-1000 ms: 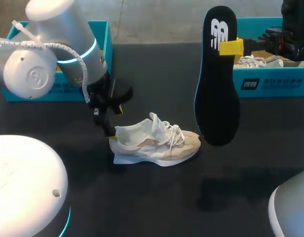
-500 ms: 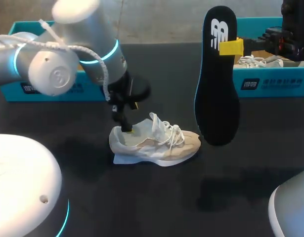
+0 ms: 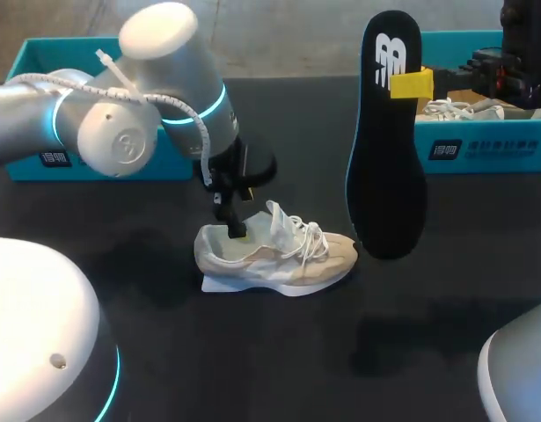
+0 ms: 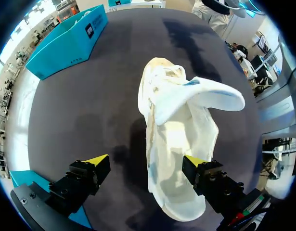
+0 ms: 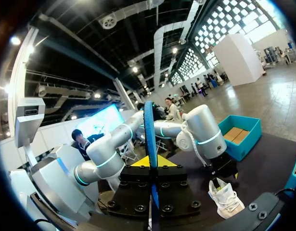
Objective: Take the shoe out of the shoebox, open the shoe tongue, remove and reinsert the insole, then place the shoe into the shoebox
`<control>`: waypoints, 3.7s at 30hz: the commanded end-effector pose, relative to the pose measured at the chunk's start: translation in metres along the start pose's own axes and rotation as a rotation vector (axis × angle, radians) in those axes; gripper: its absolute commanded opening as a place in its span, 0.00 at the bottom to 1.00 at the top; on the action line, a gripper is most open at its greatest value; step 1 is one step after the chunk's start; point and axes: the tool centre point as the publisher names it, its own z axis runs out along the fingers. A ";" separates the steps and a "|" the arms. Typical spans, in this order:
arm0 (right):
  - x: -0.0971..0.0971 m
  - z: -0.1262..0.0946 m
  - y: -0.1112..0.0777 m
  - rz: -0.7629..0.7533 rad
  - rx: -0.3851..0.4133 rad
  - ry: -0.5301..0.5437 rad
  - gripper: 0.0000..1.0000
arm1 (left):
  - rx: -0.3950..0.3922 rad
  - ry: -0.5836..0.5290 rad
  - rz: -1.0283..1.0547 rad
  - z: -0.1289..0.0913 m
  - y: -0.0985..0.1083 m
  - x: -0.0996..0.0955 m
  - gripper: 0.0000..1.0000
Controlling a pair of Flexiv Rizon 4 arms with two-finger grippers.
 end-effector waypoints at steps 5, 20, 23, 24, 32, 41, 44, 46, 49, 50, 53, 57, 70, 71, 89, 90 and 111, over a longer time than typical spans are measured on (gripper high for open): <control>-0.002 0.002 0.001 0.001 0.002 0.002 0.00 | 0.002 0.009 -0.005 0.020 -0.002 -0.001 0.97; -0.002 0.002 0.001 0.001 0.002 0.002 0.00 | 0.004 0.024 -0.015 0.035 -0.006 -0.003 0.49; -0.002 0.002 0.001 0.001 0.002 0.002 0.00 | 0.005 0.029 -0.015 0.036 -0.007 -0.001 0.49; -0.002 0.002 0.001 0.001 0.002 0.002 0.00 | 0.005 0.030 -0.016 0.037 -0.007 -0.001 0.49; -0.002 0.002 0.001 0.001 0.002 0.002 0.00 | 0.004 0.034 -0.018 0.039 -0.007 -0.002 0.34; -0.002 0.002 0.001 0.001 0.002 0.002 0.00 | 0.006 0.046 -0.009 0.042 -0.007 -0.003 0.00; -0.002 0.002 0.001 0.001 0.002 0.002 0.00 | 0.014 0.046 0.000 0.041 -0.007 -0.003 0.00; -0.002 0.002 0.001 0.001 0.002 0.002 0.00 | 0.029 0.041 0.010 0.038 -0.008 -0.004 0.00; -0.002 0.002 0.001 0.001 0.002 0.002 0.00 | 0.060 0.036 0.030 0.030 -0.009 -0.006 0.00; -0.002 0.002 0.001 0.001 0.002 0.002 0.00 | 0.067 0.037 0.040 0.028 -0.009 -0.006 0.00; -0.002 0.002 0.001 0.001 0.002 0.002 0.00 | 0.091 0.042 0.079 0.020 -0.011 -0.006 0.00; -0.002 0.002 0.001 0.001 0.002 0.002 0.00 | 0.100 0.040 0.132 0.011 -0.014 -0.007 0.00; -0.002 0.002 0.001 0.001 0.002 0.002 0.00 | 0.113 0.091 0.436 -0.016 -0.028 0.008 0.00; -0.002 0.002 0.001 0.001 0.002 0.002 0.00 | 0.109 0.092 0.469 -0.019 -0.030 0.009 0.00; -0.002 0.002 0.001 0.001 0.002 0.002 0.00 | -0.001 0.241 1.080 -0.047 -0.040 0.045 0.00; -0.002 0.002 0.001 0.001 0.002 0.002 0.00 | -0.015 0.246 1.111 -0.047 -0.040 0.046 0.00; -0.002 0.002 0.001 0.001 0.002 0.002 0.00 | -0.148 0.326 1.359 -0.022 -0.051 0.058 0.00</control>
